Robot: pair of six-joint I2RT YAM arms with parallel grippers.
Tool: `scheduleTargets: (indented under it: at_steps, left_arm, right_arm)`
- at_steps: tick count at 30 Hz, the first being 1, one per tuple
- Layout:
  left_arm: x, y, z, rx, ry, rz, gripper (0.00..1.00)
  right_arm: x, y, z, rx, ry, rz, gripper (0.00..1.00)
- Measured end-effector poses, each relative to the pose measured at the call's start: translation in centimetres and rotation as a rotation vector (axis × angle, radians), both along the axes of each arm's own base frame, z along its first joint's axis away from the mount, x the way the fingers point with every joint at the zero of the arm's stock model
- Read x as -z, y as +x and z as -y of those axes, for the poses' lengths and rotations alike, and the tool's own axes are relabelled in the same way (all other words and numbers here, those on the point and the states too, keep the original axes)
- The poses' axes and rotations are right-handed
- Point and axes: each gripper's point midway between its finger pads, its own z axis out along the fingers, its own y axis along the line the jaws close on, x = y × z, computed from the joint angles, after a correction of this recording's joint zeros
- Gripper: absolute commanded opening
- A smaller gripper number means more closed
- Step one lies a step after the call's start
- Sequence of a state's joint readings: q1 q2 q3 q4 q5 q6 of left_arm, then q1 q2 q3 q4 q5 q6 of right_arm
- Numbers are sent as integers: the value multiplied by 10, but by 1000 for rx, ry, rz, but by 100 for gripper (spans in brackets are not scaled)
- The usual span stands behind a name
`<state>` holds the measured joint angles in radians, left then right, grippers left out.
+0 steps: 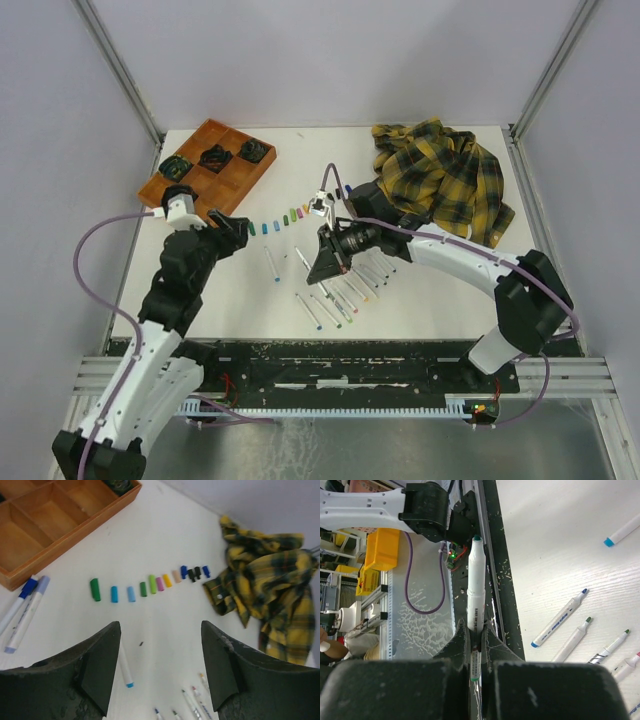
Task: Open the pen caps
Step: Place the pen at the center of the board.
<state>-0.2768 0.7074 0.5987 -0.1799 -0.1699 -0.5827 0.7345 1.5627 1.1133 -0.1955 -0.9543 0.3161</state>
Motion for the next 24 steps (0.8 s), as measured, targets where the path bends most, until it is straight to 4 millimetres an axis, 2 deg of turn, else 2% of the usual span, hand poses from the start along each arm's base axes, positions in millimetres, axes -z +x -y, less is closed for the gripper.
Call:
scheduleTargets:
  at_steps: [5, 11, 15, 20, 24]
  left_arm:
    - [-37, -20, 6, 40, -99, 128, 74]
    - [-52, -39, 2, 46, -124, 164, 75]
    - [-65, -53, -4, 33, -130, 200, 75]
    - [-73, -66, -13, 10, -134, 231, 76]
    - [-74, -75, -21, -18, -131, 239, 76]
  right_arm:
    - [21, 0, -10, 2, -54, -21, 0]
    - [43, 5, -30, 42, -155, -8, 0]
    - [59, 10, -52, 81, -232, -20, 0]
    - [79, 32, -81, 208, -354, -78, 0]
    - [92, 54, -95, 349, -443, -112, 0]
